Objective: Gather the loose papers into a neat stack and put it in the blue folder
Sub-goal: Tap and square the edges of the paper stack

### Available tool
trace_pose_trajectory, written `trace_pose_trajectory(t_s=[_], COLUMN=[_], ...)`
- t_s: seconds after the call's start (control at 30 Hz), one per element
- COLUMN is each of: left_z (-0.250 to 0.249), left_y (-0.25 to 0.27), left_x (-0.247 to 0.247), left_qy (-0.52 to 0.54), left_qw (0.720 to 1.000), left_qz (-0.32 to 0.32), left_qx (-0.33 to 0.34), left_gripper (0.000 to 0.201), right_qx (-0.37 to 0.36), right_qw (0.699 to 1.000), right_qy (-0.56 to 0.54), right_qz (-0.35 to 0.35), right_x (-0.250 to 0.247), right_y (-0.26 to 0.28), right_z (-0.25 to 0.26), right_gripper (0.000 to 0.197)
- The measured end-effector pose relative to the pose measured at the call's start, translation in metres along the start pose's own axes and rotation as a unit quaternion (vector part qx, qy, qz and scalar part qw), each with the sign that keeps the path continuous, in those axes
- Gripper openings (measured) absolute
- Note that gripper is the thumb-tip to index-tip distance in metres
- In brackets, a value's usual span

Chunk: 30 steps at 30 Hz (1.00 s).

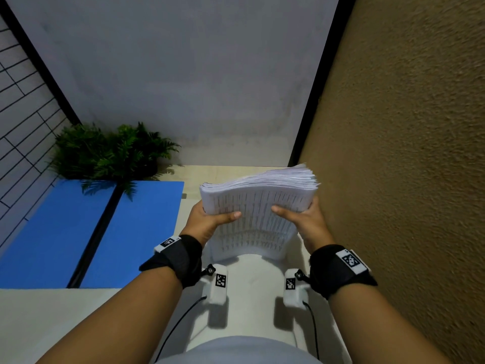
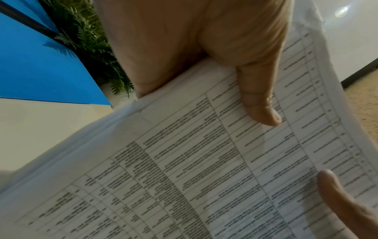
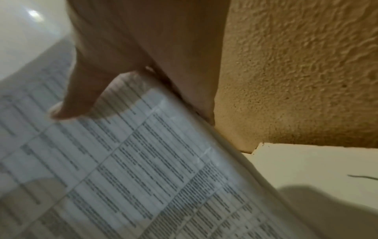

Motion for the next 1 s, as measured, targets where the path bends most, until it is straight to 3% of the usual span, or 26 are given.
trace_pose_trajectory(t_s=[0.07, 0.17, 0.23, 0.33, 0.47, 0.57, 0.7, 0.87, 1.0], left_z=[-0.001, -0.003, -0.004, -0.005, -0.009, -0.016, -0.023, -0.011, -0.005], left_y=[-0.003, -0.004, -0.004, -0.003, 0.004, 0.011, 0.017, 0.020, 0.024], left_x=[-0.002, -0.006, -0.008, -0.011, -0.003, 0.000, -0.006, -0.010, -0.008], left_qy=[0.007, 0.010, 0.012, 0.017, 0.024, 0.037, 0.017, -0.012, 0.002], left_qw=[1.000, 1.000, 1.000, 1.000, 1.000, 0.998, 0.997, 0.997, 0.998], left_qz=[-0.002, 0.001, 0.012, 0.016, -0.012, -0.034, -0.044, -0.027, -0.007], left_qx=[-0.008, -0.016, -0.021, -0.015, 0.010, 0.031, 0.069, 0.074, 0.062], left_gripper=[0.063, 0.053, 0.050, 0.048, 0.046, 0.039, 0.050, 0.080, 0.095], right_qx=[0.009, -0.005, 0.011, 0.051, 0.023, -0.013, -0.050, -0.132, -0.180], right_qw=[0.999, 1.000, 1.000, 0.997, 0.999, 0.996, 0.993, 0.978, 0.971], right_qy=[0.014, 0.003, 0.004, 0.012, -0.022, -0.041, -0.046, 0.002, 0.055], right_qz=[0.050, -0.004, 0.008, 0.058, -0.026, -0.073, -0.100, -0.159, -0.148], right_x=[0.001, -0.006, -0.007, -0.006, 0.002, 0.011, 0.013, 0.012, 0.020], right_y=[-0.001, -0.002, 0.000, 0.005, 0.013, 0.021, 0.036, 0.060, 0.072], right_z=[0.002, 0.004, 0.004, -0.002, -0.004, 0.001, 0.009, 0.007, 0.004], right_gripper=[0.099, 0.112, 0.113, 0.081, 0.041, 0.028, 0.037, 0.058, 0.053])
Point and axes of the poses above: each hand's wrist, its own y-axis away from the middle knuckle, its own x-axis out of the palm, z = x × y, the point moved 3 cm from there along -y, towards the middle knuckle, and after that the axes turned 3 degrees about -y, right-handed, at the moved point
